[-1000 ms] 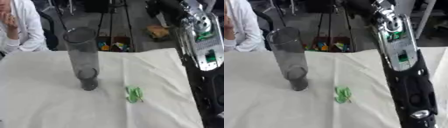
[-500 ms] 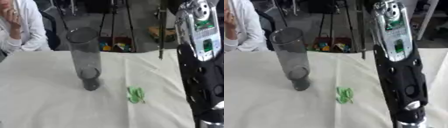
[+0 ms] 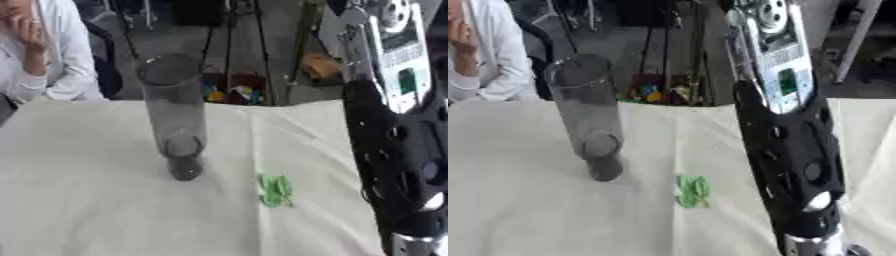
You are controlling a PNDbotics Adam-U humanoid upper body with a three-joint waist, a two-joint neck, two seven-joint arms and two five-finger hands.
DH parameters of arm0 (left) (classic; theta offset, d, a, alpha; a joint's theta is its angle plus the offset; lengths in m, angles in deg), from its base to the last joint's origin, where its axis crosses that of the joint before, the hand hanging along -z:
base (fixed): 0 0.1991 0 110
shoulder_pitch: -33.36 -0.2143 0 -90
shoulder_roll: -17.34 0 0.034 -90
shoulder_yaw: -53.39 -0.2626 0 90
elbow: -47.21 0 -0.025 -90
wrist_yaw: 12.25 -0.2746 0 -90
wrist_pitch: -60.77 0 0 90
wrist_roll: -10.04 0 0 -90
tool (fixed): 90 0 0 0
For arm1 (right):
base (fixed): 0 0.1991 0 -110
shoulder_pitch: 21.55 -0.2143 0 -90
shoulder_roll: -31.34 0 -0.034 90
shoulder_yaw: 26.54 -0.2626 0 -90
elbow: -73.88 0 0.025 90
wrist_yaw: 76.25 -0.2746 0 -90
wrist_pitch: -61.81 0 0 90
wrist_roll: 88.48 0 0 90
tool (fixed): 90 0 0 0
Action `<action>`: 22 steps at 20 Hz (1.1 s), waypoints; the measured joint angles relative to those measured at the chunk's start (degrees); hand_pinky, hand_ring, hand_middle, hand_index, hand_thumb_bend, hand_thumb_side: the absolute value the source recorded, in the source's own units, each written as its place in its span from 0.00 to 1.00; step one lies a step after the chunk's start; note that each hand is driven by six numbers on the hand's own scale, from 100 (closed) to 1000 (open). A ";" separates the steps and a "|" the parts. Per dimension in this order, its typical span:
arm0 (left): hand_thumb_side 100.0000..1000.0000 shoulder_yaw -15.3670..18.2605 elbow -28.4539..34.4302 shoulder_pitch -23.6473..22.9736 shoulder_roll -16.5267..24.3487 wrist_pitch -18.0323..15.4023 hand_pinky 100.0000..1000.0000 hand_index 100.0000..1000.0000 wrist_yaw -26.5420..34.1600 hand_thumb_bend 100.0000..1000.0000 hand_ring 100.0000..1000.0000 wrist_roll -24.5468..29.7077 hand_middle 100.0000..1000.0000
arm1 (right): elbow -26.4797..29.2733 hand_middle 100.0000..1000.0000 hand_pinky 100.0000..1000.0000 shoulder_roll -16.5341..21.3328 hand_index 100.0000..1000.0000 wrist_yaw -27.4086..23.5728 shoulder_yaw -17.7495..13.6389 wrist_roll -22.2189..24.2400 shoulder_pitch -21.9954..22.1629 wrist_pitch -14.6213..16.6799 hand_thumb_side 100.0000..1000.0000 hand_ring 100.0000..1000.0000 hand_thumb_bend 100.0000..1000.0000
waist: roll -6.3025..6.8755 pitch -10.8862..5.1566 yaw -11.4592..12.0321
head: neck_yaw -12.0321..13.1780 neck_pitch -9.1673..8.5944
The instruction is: Arrange flowers into the vase.
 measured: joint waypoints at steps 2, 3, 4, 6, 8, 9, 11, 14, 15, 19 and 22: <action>1.00 -0.08 0.00 0.01 0.00 0.04 0.76 0.96 0.01 0.00 0.84 0.06 0.88 | -0.26 0.05 0.12 -0.29 0.13 -0.22 0.33 -0.22 -0.64 0.69 0.54 0.09 0.00 | -0.17 0.05 0.23 | 0.00 0.00; 1.00 -0.15 0.00 0.01 0.00 0.07 0.76 0.96 0.03 0.00 0.84 0.09 0.88 | -0.41 0.05 0.12 -0.33 0.13 -0.28 0.55 -0.25 -0.93 0.99 0.54 0.09 0.00 | -0.21 0.09 0.35 | -0.01 0.00; 1.00 -0.25 0.00 0.01 0.00 0.08 0.76 0.95 0.07 0.00 0.84 0.13 0.88 | -0.62 0.05 0.12 -0.39 0.13 -0.31 0.64 -0.31 -1.20 1.19 0.54 0.09 0.00 | -0.23 0.13 0.40 | -0.02 0.00; 1.00 -0.31 0.00 0.04 0.00 0.12 0.76 0.95 0.19 0.00 0.84 0.19 0.88 | -0.98 0.05 0.12 -0.68 0.13 -0.33 0.92 -0.42 -1.91 1.72 0.54 0.09 0.00 | -0.32 0.29 0.59 | -0.13 0.00; 1.00 -0.32 0.00 0.05 0.00 0.17 0.76 0.95 0.26 0.00 0.84 0.26 0.88 | -1.47 0.05 0.12 -0.79 0.13 -0.34 1.23 -0.50 -2.60 2.07 0.54 0.09 0.00 | -0.51 0.33 0.77 | -0.19 0.00; 1.00 -0.32 0.00 0.05 0.00 0.18 0.76 0.95 0.28 0.00 0.84 0.27 0.88 | -1.83 0.05 0.12 -0.81 0.13 -0.34 1.31 -0.55 -3.07 2.24 0.54 0.09 0.00 | -0.56 0.33 0.87 | -0.19 0.00; 1.00 -0.33 0.00 0.05 0.00 0.16 0.76 0.95 0.37 0.00 0.84 0.31 0.88 | -2.74 0.05 0.12 -0.81 0.13 -0.34 1.50 -0.77 -4.09 2.54 0.54 0.09 0.00 | -0.64 0.33 0.91 | -0.19 0.00; 1.00 -0.37 0.00 0.06 0.00 0.08 0.76 0.96 0.40 0.00 0.84 0.41 0.88 | -4.20 0.05 0.13 -0.96 0.13 -0.54 1.63 -1.11 -5.47 2.89 0.54 0.10 0.00 | -0.86 0.34 1.11 | -0.21 0.00; 1.00 -0.44 0.00 0.05 0.00 0.07 0.76 0.96 0.41 0.00 0.84 0.43 0.88 | -4.66 0.05 0.13 -1.17 0.13 -0.80 1.63 -1.24 -5.95 2.96 0.54 0.10 0.00 | -0.87 0.34 1.28 | -0.22 0.00; 1.00 -0.64 0.00 0.07 0.01 0.06 0.76 0.95 0.43 0.00 0.84 0.57 0.88 | -6.85 0.05 0.13 -1.72 0.13 -1.57 1.60 -1.87 -8.41 3.01 0.54 0.10 0.00 | -1.15 0.35 1.75 | -0.28 0.00; 1.00 -0.65 0.00 0.08 0.03 0.09 0.76 0.96 0.44 0.00 0.84 0.63 0.88 | -9.15 0.05 0.13 -1.82 0.13 -1.57 1.58 -2.17 -10.56 3.16 0.54 0.10 0.00 | -1.51 0.35 2.04 | -0.25 0.00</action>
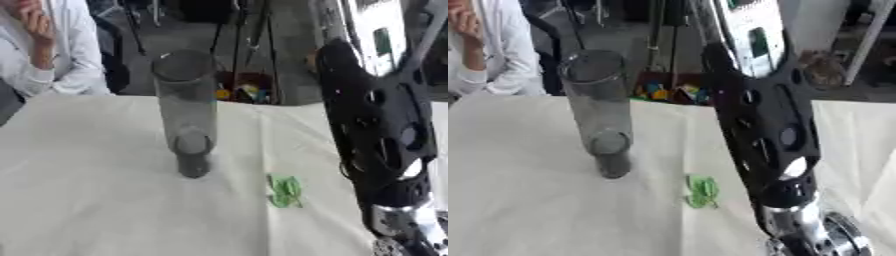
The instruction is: Arrange flowers into the vase.
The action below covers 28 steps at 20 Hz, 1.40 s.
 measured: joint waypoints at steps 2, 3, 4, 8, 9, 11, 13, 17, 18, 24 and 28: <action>1.00 0.00 0.00 0.00 0.02 0.01 0.76 0.96 0.00 0.00 0.84 0.02 0.88 | -1.70 0.05 0.13 0.00 0.13 -0.14 -0.02 -0.03 -1.26 0.00 0.55 0.10 0.00 | -0.23 -0.01 0.10 | 0.20 0.00; 1.00 -0.01 0.00 0.00 0.03 0.03 0.76 0.96 0.00 0.00 0.84 0.05 0.88 | -2.52 0.05 0.13 0.00 0.13 -0.40 -0.09 -0.11 -1.79 -0.02 0.55 0.10 0.00 | -0.36 -0.01 0.22 | 0.40 0.00; 1.00 -0.01 0.00 0.00 0.05 0.06 0.76 0.96 0.01 0.00 0.84 0.09 0.88 | -3.34 0.05 0.13 0.00 0.13 -0.65 -0.24 -0.28 -2.36 -0.02 0.55 0.10 0.00 | -0.49 -0.02 0.37 | 0.61 0.00; 1.00 -0.02 0.00 0.00 0.20 0.07 0.76 0.96 0.03 0.00 0.84 0.17 0.88 | -5.97 0.05 0.13 0.00 0.13 -1.67 -0.59 -1.15 -4.47 0.05 0.55 0.10 0.00 | -1.02 -0.27 0.41 | 1.14 0.00; 1.00 -0.02 0.00 0.00 0.35 0.04 0.76 0.96 0.04 0.00 0.84 0.21 0.88 | -6.61 0.05 0.13 0.00 0.13 -1.96 -0.71 -1.43 -4.95 0.00 0.55 0.10 0.00 | -1.11 -0.40 0.41 | 1.23 0.01; 1.00 -0.03 0.00 0.00 0.55 0.00 0.76 0.96 0.04 0.00 0.84 0.28 0.88 | -7.96 0.05 0.13 0.00 0.13 -2.47 -0.88 -1.93 -6.07 -0.26 0.55 0.10 0.00 | -1.36 -0.66 0.41 | 1.49 0.02; 1.00 -0.03 0.00 0.00 0.60 0.00 0.76 0.96 0.05 0.00 0.84 0.35 0.88 | -9.39 0.05 0.13 0.00 0.13 -2.92 -1.06 -2.36 -7.13 -0.54 0.56 0.10 0.00 | -1.59 -0.87 0.39 | 1.67 0.03; 1.00 -0.03 0.00 0.00 1.02 0.00 0.76 0.96 0.08 0.00 0.84 0.51 0.88 | -11.40 0.05 0.13 0.01 0.13 -3.96 -1.08 -3.36 -8.43 -1.39 0.56 0.11 0.00 | -1.82 -1.09 0.35 | 1.86 0.05; 1.00 -0.04 0.00 0.00 1.02 0.02 0.76 0.96 0.11 0.00 0.84 0.55 0.88 | -11.71 0.05 0.13 0.00 0.13 -4.22 -1.08 -3.68 -8.59 -1.62 0.56 0.11 0.00 | -1.83 -1.10 0.35 | 1.86 0.05; 1.00 -0.30 0.00 0.25 1.03 -0.03 0.76 0.96 0.44 0.00 0.84 0.75 0.88 | -12.29 0.05 0.13 -0.78 0.13 -4.81 -1.04 -4.74 -9.16 -2.14 0.56 0.11 0.00 | -2.31 -1.10 0.79 | 1.47 0.05; 1.00 -0.33 0.00 0.38 1.03 -0.09 0.76 0.96 0.49 0.00 0.84 0.81 0.88 | -12.29 0.05 0.13 -1.43 0.13 -4.97 -1.00 -4.67 -9.23 -2.21 0.56 0.11 0.00 | -2.55 -1.10 1.02 | 1.05 0.04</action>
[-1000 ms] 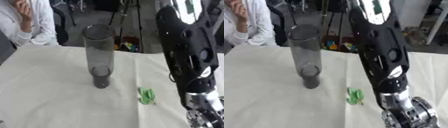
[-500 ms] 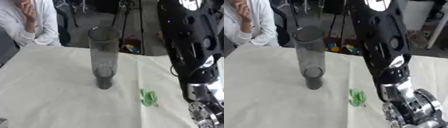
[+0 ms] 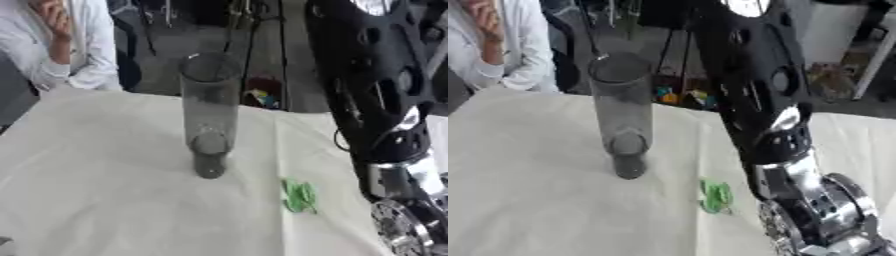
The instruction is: Arrange flowers into the vase.
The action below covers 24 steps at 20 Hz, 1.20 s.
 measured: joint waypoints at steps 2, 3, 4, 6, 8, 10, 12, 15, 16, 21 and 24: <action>1.00 0.00 0.00 0.05 0.00 -0.02 0.76 0.96 0.00 0.00 0.84 0.02 0.88 | 0.01 0.05 0.13 -0.25 0.13 -0.07 0.07 0.05 0.08 -0.05 0.53 0.11 0.00 | -0.09 0.00 0.09 | -0.05 -0.01; 1.00 0.00 0.00 0.07 0.00 -0.03 0.76 0.96 0.00 0.00 0.84 0.03 0.88 | 0.02 0.05 0.13 -0.44 0.13 -0.11 0.07 0.09 0.27 -0.09 0.56 0.11 0.00 | -0.14 0.00 0.14 | -0.08 -0.02; 1.00 0.00 0.00 0.10 0.00 -0.03 0.76 0.96 0.00 0.00 0.84 0.03 0.88 | 0.03 0.05 0.13 -0.62 0.13 -0.18 0.09 0.14 0.53 -0.15 0.56 0.11 0.00 | -0.21 0.00 0.24 | -0.13 -0.02; 1.00 0.00 0.00 0.14 0.00 -0.04 0.76 0.96 0.00 0.00 0.84 0.04 0.88 | 0.05 0.05 0.13 -0.95 0.13 -0.22 0.17 0.27 0.75 -0.28 0.56 0.10 0.00 | -0.30 0.02 0.41 | -0.23 -0.05; 1.00 0.00 0.00 0.18 0.00 -0.04 0.76 0.96 0.01 0.00 0.84 0.04 0.88 | 0.07 0.04 0.13 -1.10 0.13 -0.22 0.21 0.45 0.98 -0.43 0.56 0.10 0.00 | -0.31 0.08 0.50 | -0.34 -0.08; 1.00 0.00 0.00 0.26 0.00 -0.04 0.76 0.96 0.01 0.00 0.84 0.04 0.88 | 0.07 0.04 0.13 -1.20 0.13 -0.22 0.25 0.62 1.03 -0.57 0.56 0.10 0.00 | -0.32 0.21 0.52 | -0.46 -0.10; 1.00 0.00 0.00 0.30 0.00 -0.04 0.76 0.96 0.01 0.00 0.84 0.04 0.88 | 0.07 0.04 0.13 -1.48 0.13 -0.22 0.31 0.84 1.13 -0.69 0.56 0.10 0.00 | -0.33 0.34 0.55 | -0.46 -0.12; 1.00 0.00 0.00 0.31 0.00 -0.04 0.76 0.96 0.01 0.00 0.84 0.04 0.88 | 0.07 0.04 0.13 -1.54 0.13 -0.21 0.32 1.35 1.58 -0.60 0.56 0.10 0.00 | -0.37 0.44 0.55 | -0.46 -0.17; 1.00 0.00 0.00 0.33 0.00 -0.04 0.76 0.96 0.01 0.00 0.84 0.04 0.88 | 0.07 0.04 0.13 -1.54 0.13 -0.21 0.32 1.59 1.61 -0.53 0.56 0.10 0.00 | -0.37 0.49 0.55 | -0.47 -0.29; 1.00 0.00 0.00 0.48 -0.01 -0.04 0.76 0.96 0.01 0.00 0.84 0.04 0.88 | 0.09 0.04 0.13 -1.58 0.13 -0.21 0.31 2.37 2.53 -0.77 0.56 0.10 0.00 | -0.37 1.00 0.66 | -0.53 -0.61; 1.00 0.00 0.00 0.49 -0.01 -0.04 0.76 0.96 0.01 0.00 0.84 0.04 0.88 | 0.09 0.04 0.13 -1.59 0.13 -0.21 0.31 2.77 2.59 -0.89 0.56 0.10 0.00 | -0.42 1.17 0.66 | -0.53 -0.63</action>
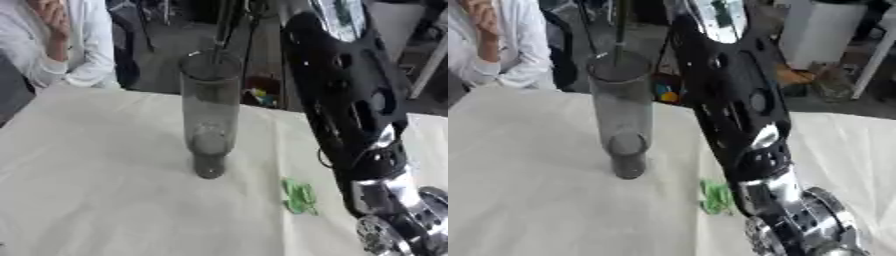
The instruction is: Arrange flowers into the vase.
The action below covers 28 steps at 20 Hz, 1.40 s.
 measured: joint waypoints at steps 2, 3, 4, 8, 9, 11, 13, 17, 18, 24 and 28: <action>1.00 0.00 0.00 0.02 -0.01 0.00 0.76 0.96 0.00 0.00 0.84 0.00 0.88 | 0.01 0.04 0.13 -0.01 0.13 0.00 0.00 0.38 0.26 0.01 0.56 0.10 0.00 | -0.05 0.13 0.07 | 0.00 -0.18; 1.00 0.00 0.00 0.05 -0.01 0.00 0.76 0.96 0.00 0.00 0.84 0.00 0.88 | 0.03 0.04 0.13 -0.05 0.13 0.00 0.00 0.59 0.43 0.10 0.56 0.10 0.00 | -0.05 0.26 0.12 | 0.00 -0.35; 1.00 0.00 0.00 0.07 -0.01 0.00 0.76 0.96 0.00 0.00 0.84 0.00 0.88 | 0.04 0.04 0.13 -0.11 0.13 0.00 0.00 0.76 0.51 0.11 0.56 0.10 0.00 | -0.05 0.35 0.13 | 0.00 -0.44; 1.00 0.00 0.00 0.11 -0.02 0.00 0.76 0.95 0.00 0.00 0.84 0.00 0.88 | 0.39 0.04 0.13 -0.44 0.13 -0.13 -0.01 1.31 0.91 0.21 0.56 0.10 0.00 | -0.05 0.52 0.23 | 0.00 -0.55; 1.00 0.00 0.00 0.13 -0.02 0.00 0.76 0.95 0.00 0.00 0.84 0.00 0.88 | 0.54 0.04 0.14 -0.44 0.13 -0.23 -0.01 1.43 0.93 0.24 0.56 0.10 0.00 | -0.04 0.63 0.26 | 0.00 -0.62; 1.00 0.00 0.00 0.14 -0.03 0.00 0.76 0.95 0.00 0.00 0.84 0.00 0.88 | 0.78 0.04 0.14 -0.47 0.13 -0.36 -0.01 1.63 1.00 0.22 0.56 0.10 0.00 | -0.03 0.72 0.33 | -0.02 -0.90; 1.00 0.00 0.00 0.15 -0.03 0.00 0.76 0.95 0.00 0.00 0.84 0.00 0.88 | 1.06 0.04 0.14 -0.51 0.13 -0.53 -0.01 1.88 1.14 0.37 0.56 0.10 0.00 | -0.01 0.82 0.37 | -0.07 -0.98; 1.00 0.00 0.00 0.16 -0.05 0.00 0.76 0.95 0.00 0.00 0.84 0.00 0.88 | 1.40 0.04 0.14 -0.59 0.13 -0.84 -0.02 2.44 1.47 0.45 0.56 0.10 0.00 | 0.19 1.06 0.44 | -0.33 -1.02; 1.00 0.00 0.00 0.16 -0.05 0.00 0.76 0.95 0.00 0.00 0.84 0.00 0.88 | 1.42 0.03 0.14 -0.62 0.13 -0.86 -0.02 2.59 1.48 0.48 0.56 0.10 0.00 | 0.19 1.08 0.45 | -0.44 -1.03; 1.00 0.00 0.00 0.20 -0.05 0.00 0.76 0.95 -0.02 0.00 0.84 0.00 0.88 | 1.73 0.03 0.14 -0.93 0.13 -0.86 -0.01 3.50 1.71 0.88 0.56 0.10 0.00 | 0.19 1.56 0.66 | -0.60 -1.54; 1.00 0.00 0.00 0.50 -0.06 0.00 0.76 0.95 -0.02 0.00 0.84 0.00 0.88 | 1.73 0.03 0.14 -0.93 0.13 -0.86 0.01 4.58 1.95 1.57 0.55 0.10 0.00 | 0.19 1.87 0.75 | -0.72 -2.00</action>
